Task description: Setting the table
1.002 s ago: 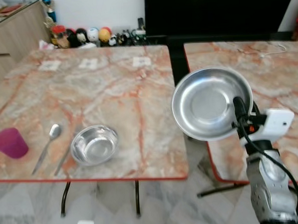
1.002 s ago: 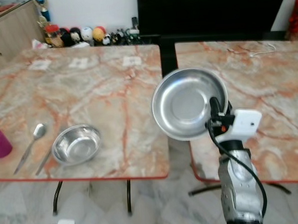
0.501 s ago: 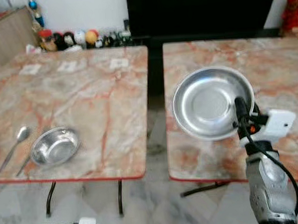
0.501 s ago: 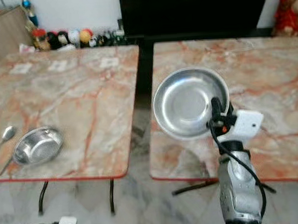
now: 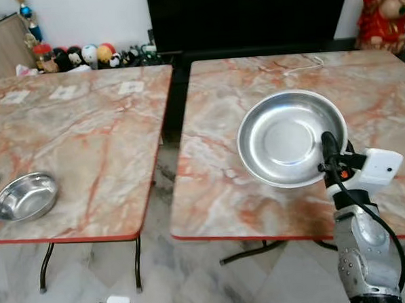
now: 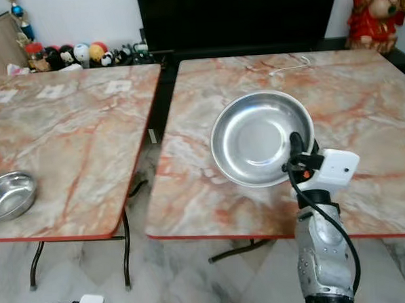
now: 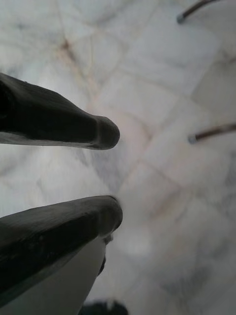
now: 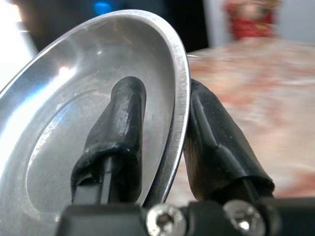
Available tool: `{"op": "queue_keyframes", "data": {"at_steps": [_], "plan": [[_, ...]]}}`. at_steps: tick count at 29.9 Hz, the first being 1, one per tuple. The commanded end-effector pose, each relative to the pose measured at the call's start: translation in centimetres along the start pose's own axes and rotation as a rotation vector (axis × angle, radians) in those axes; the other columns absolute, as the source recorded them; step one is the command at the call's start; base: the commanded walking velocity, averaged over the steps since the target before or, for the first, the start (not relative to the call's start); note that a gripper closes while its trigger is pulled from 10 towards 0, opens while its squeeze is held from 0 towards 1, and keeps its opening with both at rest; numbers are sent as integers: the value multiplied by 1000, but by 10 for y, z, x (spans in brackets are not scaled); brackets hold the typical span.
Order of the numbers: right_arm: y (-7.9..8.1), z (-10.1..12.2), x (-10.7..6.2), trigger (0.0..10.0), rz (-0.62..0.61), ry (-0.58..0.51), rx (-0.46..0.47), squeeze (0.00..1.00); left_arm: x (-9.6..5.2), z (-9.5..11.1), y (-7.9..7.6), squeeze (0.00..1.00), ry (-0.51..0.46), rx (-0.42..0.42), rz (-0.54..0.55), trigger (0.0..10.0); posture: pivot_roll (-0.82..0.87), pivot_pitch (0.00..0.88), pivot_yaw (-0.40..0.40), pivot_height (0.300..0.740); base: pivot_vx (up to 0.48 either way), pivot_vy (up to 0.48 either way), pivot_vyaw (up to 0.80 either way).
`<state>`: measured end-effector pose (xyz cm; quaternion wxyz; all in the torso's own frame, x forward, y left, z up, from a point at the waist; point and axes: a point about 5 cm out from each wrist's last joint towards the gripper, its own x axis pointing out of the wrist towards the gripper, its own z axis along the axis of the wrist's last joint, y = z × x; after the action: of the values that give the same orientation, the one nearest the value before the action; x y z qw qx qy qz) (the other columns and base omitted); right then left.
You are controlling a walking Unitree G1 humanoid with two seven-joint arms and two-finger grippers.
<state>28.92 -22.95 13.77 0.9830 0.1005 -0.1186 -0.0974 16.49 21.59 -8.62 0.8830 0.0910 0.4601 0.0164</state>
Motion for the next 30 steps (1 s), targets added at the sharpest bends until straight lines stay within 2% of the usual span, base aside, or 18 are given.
{"op": "queue_keyframes", "data": {"at_steps": [1, 5, 8, 9, 16, 23, 30], "plan": [[3, -1, 1, 10000, -12, -6, 20, 0, -1, -3, 8, 0, 12, 0, 21, 10000, -151, 0, 34, 740, 0, -311, 0], [-9, -3, -2, 10000, -83, 0, 9, 0, -1, -4, 9, 0, 16, -1, 23, 10000, -153, 0, 37, 740, 0, -308, 0], [-12, -3, -2, 10000, -105, -1, 11, 0, -1, -4, 9, 0, 17, -1, 23, 10000, -152, 0, 38, 740, 0, -311, 0], [-20, -4, -3, 10000, -155, -2, 22, 0, -1, -5, 10, 0, 19, 1, 23, 10000, -152, 0, 41, 740, 0, -307, 0], [-28, -9, -5, 10000, -246, 20, 58, 0, -2, -6, 11, 0, 27, -9, 24, 10000, -150, 0, 45, 740, 0, -184, 0], [-24, -26, -6, 10000, -275, 108, 106, 0, -3, -10, 13, 0, 37, -11, 29, 10000, -147, 0, 51, 740, 0, 0, 0], [-19, -34, -5, 10000, -261, 144, 140, 0, -3, -12, 14, 0, 46, -10, 33, 10000, -147, 0, 48, 740, 0, 0, 0]]}}
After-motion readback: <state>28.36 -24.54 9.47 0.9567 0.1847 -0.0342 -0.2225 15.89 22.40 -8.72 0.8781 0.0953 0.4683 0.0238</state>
